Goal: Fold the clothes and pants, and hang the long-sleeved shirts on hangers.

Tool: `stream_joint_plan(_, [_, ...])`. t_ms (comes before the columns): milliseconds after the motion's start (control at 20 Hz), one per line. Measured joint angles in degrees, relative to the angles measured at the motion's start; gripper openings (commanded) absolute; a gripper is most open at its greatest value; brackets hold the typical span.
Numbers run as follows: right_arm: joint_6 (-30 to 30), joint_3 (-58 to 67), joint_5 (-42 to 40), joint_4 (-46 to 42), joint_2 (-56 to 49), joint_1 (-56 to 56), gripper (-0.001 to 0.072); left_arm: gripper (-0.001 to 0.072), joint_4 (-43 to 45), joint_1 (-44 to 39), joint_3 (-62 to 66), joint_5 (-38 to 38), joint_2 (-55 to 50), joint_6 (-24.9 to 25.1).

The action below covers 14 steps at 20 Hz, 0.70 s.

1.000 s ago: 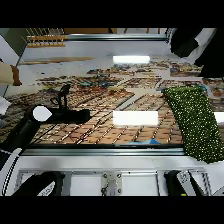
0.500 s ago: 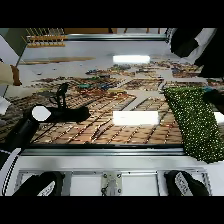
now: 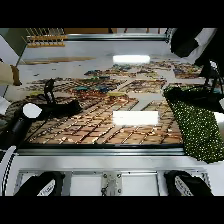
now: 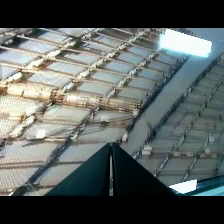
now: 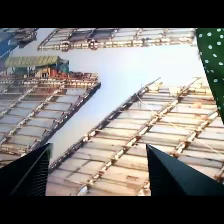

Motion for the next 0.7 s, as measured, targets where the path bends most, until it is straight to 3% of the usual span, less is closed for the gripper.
stream_joint_plan(50, [-0.13,0.0,0.31,0.09,-0.02,0.35,0.0086,0.0002,0.0,0.17,0.0,0.0,0.0,0.0])
stream_joint_plan(100, [-0.15,0.0,0.7,0.22,-0.02,0.55,0.0014,0.0002,0.0,0.28,0.0,0.02,0.0,0.0])
stream_joint_plan(700, [-0.15,0.0,2.8,0.31,-0.02,1.07,0.0013,0.0002,0.07,0.52,0.0,0.39,0.0,0.0])
